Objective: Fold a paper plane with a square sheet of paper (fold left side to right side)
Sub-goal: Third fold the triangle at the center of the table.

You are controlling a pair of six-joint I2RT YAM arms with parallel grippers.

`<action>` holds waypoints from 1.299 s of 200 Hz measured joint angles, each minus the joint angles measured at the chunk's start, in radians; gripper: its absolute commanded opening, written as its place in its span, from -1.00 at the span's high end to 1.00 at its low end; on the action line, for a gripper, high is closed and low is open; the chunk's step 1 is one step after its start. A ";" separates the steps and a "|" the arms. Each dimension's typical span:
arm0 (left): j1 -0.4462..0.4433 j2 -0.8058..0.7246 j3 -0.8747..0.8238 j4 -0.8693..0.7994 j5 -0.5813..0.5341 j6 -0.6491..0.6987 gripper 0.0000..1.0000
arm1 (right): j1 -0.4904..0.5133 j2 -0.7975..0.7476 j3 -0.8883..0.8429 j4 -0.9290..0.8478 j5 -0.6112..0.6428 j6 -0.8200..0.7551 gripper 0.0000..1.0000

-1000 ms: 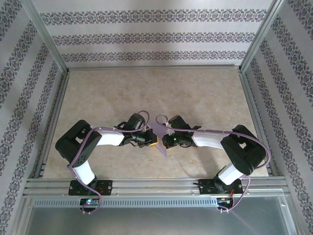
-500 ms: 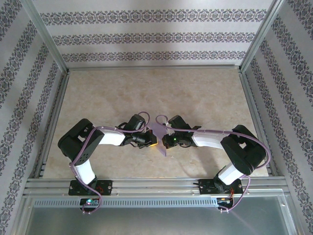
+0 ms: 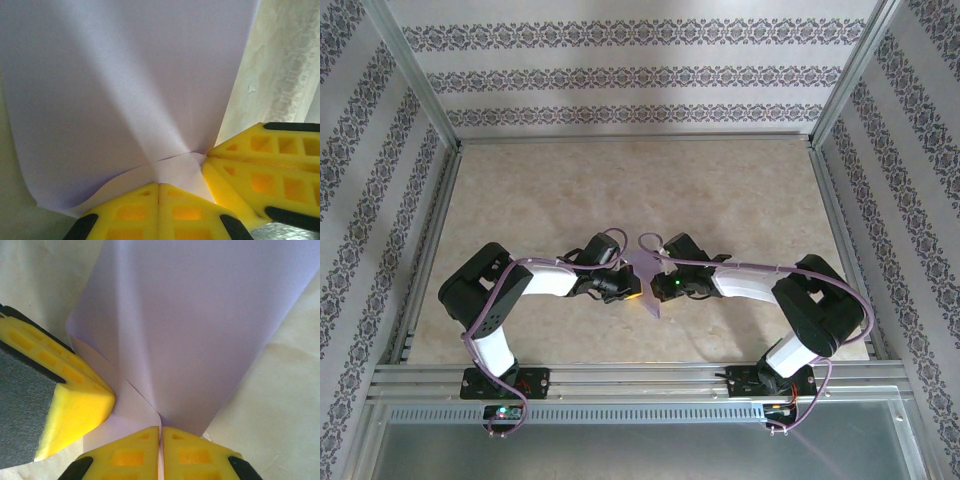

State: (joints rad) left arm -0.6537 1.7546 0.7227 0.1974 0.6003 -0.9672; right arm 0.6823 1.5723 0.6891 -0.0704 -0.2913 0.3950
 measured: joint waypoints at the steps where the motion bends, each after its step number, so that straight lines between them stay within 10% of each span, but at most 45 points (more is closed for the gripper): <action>1: 0.000 0.000 0.000 0.000 0.000 0.000 1.00 | 0.000 0.000 0.000 -0.002 0.000 0.001 0.60; 50: -0.002 0.000 0.002 -0.006 -0.002 0.000 1.00 | -0.053 -0.105 0.025 -0.068 -0.013 0.023 0.22; 122: -0.002 0.000 0.003 -0.006 -0.003 0.000 1.00 | -0.062 -0.252 -0.022 -0.127 -0.192 0.156 0.94; 260: -0.002 0.000 0.004 -0.007 -0.003 0.000 1.00 | 0.062 -0.101 -0.075 -0.051 -0.270 0.317 0.99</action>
State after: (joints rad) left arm -0.6556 1.7546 0.7269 0.1902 0.5976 -0.9676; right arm 0.7444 1.4712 0.6144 -0.1215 -0.5617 0.7124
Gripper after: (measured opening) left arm 0.052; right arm 0.060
